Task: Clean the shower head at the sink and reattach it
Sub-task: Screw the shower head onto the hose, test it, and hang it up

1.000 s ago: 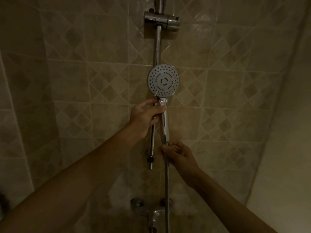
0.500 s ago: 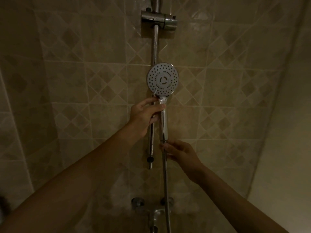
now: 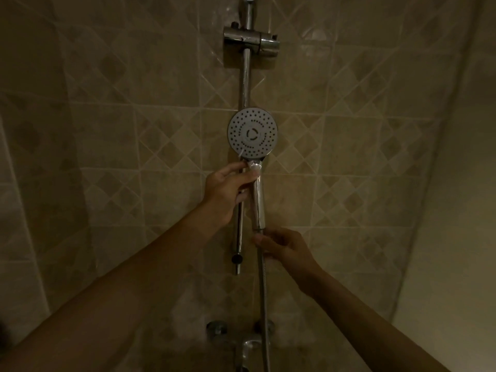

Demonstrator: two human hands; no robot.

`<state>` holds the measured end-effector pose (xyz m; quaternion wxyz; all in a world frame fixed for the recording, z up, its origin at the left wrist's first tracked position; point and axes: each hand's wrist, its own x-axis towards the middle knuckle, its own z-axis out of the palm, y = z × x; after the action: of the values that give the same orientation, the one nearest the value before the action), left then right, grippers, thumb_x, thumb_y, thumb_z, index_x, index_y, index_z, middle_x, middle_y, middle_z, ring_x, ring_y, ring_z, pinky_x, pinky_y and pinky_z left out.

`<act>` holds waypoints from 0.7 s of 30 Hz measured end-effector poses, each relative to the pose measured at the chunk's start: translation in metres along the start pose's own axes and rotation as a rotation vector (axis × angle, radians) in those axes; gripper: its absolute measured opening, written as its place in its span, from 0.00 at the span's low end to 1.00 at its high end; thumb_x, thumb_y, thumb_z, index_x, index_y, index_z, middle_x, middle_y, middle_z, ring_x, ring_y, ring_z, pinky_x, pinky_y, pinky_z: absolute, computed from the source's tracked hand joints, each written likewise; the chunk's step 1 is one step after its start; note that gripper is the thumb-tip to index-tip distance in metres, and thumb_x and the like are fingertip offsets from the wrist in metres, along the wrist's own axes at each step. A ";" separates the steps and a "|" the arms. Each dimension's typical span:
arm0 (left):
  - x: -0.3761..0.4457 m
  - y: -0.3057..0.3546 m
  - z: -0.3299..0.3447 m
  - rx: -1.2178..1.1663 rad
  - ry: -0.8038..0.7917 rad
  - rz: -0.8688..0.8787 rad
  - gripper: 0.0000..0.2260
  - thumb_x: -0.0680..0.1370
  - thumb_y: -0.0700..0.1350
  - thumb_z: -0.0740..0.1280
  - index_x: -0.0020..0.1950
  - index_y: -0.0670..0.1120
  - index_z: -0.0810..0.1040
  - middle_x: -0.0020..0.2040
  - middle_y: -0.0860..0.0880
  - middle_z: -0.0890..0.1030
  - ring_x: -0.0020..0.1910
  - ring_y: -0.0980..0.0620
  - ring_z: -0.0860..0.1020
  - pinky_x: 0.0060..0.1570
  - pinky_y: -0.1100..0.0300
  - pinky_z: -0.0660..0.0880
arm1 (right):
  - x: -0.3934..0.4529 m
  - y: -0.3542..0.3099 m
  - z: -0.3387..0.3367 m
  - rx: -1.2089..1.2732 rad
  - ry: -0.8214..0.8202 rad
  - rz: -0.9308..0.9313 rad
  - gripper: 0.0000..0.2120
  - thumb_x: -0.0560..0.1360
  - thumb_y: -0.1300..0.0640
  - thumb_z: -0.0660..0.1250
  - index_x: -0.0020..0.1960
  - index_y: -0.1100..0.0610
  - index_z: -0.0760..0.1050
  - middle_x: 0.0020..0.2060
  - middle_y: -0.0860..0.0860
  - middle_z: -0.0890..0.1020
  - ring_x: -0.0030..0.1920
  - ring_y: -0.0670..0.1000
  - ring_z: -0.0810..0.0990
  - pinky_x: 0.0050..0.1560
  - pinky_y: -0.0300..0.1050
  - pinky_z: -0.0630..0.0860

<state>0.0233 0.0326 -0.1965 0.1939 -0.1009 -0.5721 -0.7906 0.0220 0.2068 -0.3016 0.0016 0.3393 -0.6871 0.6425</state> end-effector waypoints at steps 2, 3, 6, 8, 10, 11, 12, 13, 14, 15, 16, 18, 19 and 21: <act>-0.001 0.000 0.000 -0.002 0.018 -0.003 0.16 0.72 0.36 0.76 0.59 0.41 0.83 0.50 0.43 0.87 0.51 0.46 0.86 0.54 0.50 0.83 | 0.000 -0.001 0.006 -0.066 0.087 -0.016 0.15 0.69 0.40 0.78 0.48 0.49 0.85 0.44 0.49 0.88 0.47 0.48 0.87 0.47 0.42 0.83; -0.001 0.000 0.000 -0.006 0.023 -0.006 0.15 0.72 0.36 0.76 0.58 0.41 0.83 0.49 0.44 0.87 0.51 0.46 0.86 0.54 0.49 0.83 | 0.001 0.001 0.008 -0.088 0.140 -0.013 0.16 0.66 0.40 0.79 0.46 0.50 0.84 0.43 0.50 0.88 0.45 0.49 0.87 0.48 0.45 0.83; -0.003 0.001 0.001 -0.016 0.019 -0.017 0.16 0.72 0.35 0.76 0.59 0.41 0.83 0.48 0.46 0.88 0.50 0.48 0.86 0.55 0.49 0.82 | 0.000 0.002 0.005 -0.094 0.122 -0.019 0.12 0.72 0.46 0.77 0.47 0.54 0.85 0.43 0.55 0.87 0.47 0.55 0.86 0.52 0.49 0.83; -0.004 0.002 0.001 -0.011 -0.007 -0.018 0.16 0.72 0.36 0.75 0.59 0.41 0.83 0.47 0.47 0.88 0.49 0.49 0.86 0.56 0.49 0.82 | -0.003 0.003 -0.001 0.011 -0.067 0.020 0.12 0.80 0.49 0.69 0.53 0.58 0.85 0.48 0.57 0.86 0.51 0.56 0.85 0.56 0.49 0.81; -0.006 0.003 0.002 -0.013 -0.015 -0.021 0.16 0.73 0.35 0.74 0.60 0.39 0.82 0.48 0.46 0.87 0.48 0.49 0.86 0.57 0.49 0.82 | -0.007 0.001 -0.006 0.067 -0.152 0.064 0.15 0.81 0.48 0.67 0.56 0.58 0.85 0.51 0.54 0.87 0.54 0.54 0.85 0.59 0.50 0.80; -0.007 0.004 0.002 -0.015 -0.014 -0.024 0.16 0.73 0.35 0.74 0.61 0.39 0.82 0.48 0.45 0.87 0.48 0.48 0.86 0.57 0.48 0.81 | -0.007 0.000 -0.006 0.031 -0.123 0.052 0.15 0.79 0.45 0.69 0.56 0.55 0.86 0.51 0.53 0.88 0.55 0.53 0.86 0.58 0.50 0.82; -0.008 0.004 0.002 -0.015 -0.012 -0.028 0.17 0.73 0.34 0.74 0.61 0.38 0.82 0.49 0.45 0.87 0.49 0.48 0.85 0.57 0.48 0.81 | -0.007 -0.002 -0.004 -0.021 -0.075 0.034 0.15 0.76 0.42 0.72 0.54 0.52 0.86 0.50 0.53 0.88 0.53 0.54 0.87 0.57 0.50 0.83; -0.008 0.004 0.002 -0.016 -0.007 -0.031 0.17 0.73 0.34 0.74 0.61 0.38 0.82 0.48 0.45 0.87 0.49 0.48 0.85 0.56 0.49 0.82 | -0.007 -0.001 -0.001 -0.053 -0.006 0.025 0.17 0.72 0.40 0.75 0.52 0.50 0.86 0.48 0.53 0.88 0.51 0.54 0.87 0.54 0.50 0.84; -0.009 0.003 0.003 -0.016 -0.003 -0.033 0.16 0.73 0.34 0.74 0.61 0.38 0.82 0.48 0.45 0.87 0.49 0.48 0.86 0.56 0.49 0.82 | -0.006 0.000 0.002 -0.058 0.092 0.028 0.18 0.69 0.40 0.78 0.51 0.51 0.86 0.46 0.54 0.88 0.49 0.55 0.87 0.53 0.51 0.84; -0.009 0.003 0.002 -0.015 0.002 -0.033 0.16 0.73 0.34 0.74 0.60 0.38 0.82 0.48 0.45 0.87 0.49 0.48 0.86 0.55 0.50 0.82 | -0.005 0.002 0.004 -0.065 0.182 0.026 0.17 0.68 0.43 0.79 0.50 0.53 0.86 0.44 0.54 0.88 0.47 0.54 0.87 0.53 0.52 0.85; -0.009 0.002 0.002 -0.015 0.005 -0.034 0.15 0.73 0.34 0.75 0.59 0.38 0.83 0.47 0.45 0.87 0.49 0.48 0.86 0.55 0.51 0.82 | -0.005 0.004 0.005 -0.073 0.230 0.013 0.13 0.69 0.47 0.79 0.49 0.54 0.85 0.43 0.53 0.88 0.47 0.54 0.87 0.53 0.52 0.85; -0.009 0.001 0.002 -0.009 0.004 -0.040 0.12 0.73 0.34 0.75 0.56 0.40 0.84 0.46 0.45 0.88 0.48 0.48 0.86 0.53 0.53 0.83 | -0.006 0.007 0.004 -0.059 0.151 -0.001 0.06 0.76 0.53 0.75 0.50 0.55 0.86 0.46 0.52 0.88 0.49 0.53 0.87 0.53 0.48 0.83; -0.009 0.000 0.002 -0.006 0.002 -0.043 0.11 0.73 0.34 0.74 0.54 0.41 0.85 0.46 0.45 0.88 0.47 0.49 0.86 0.51 0.54 0.83 | -0.008 0.007 0.002 -0.024 0.076 0.009 0.07 0.79 0.54 0.71 0.52 0.55 0.86 0.49 0.53 0.88 0.52 0.54 0.87 0.55 0.48 0.82; -0.009 -0.001 0.001 -0.008 0.004 -0.050 0.10 0.73 0.34 0.74 0.53 0.42 0.85 0.46 0.46 0.88 0.47 0.49 0.87 0.50 0.55 0.84 | -0.012 0.008 -0.001 0.065 -0.013 0.058 0.11 0.82 0.54 0.67 0.56 0.57 0.86 0.53 0.54 0.88 0.56 0.56 0.86 0.59 0.53 0.81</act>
<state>0.0314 0.0357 -0.2003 0.1748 -0.0858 -0.5708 -0.7977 0.0277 0.2126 -0.3136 -0.0327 0.3232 -0.6753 0.6621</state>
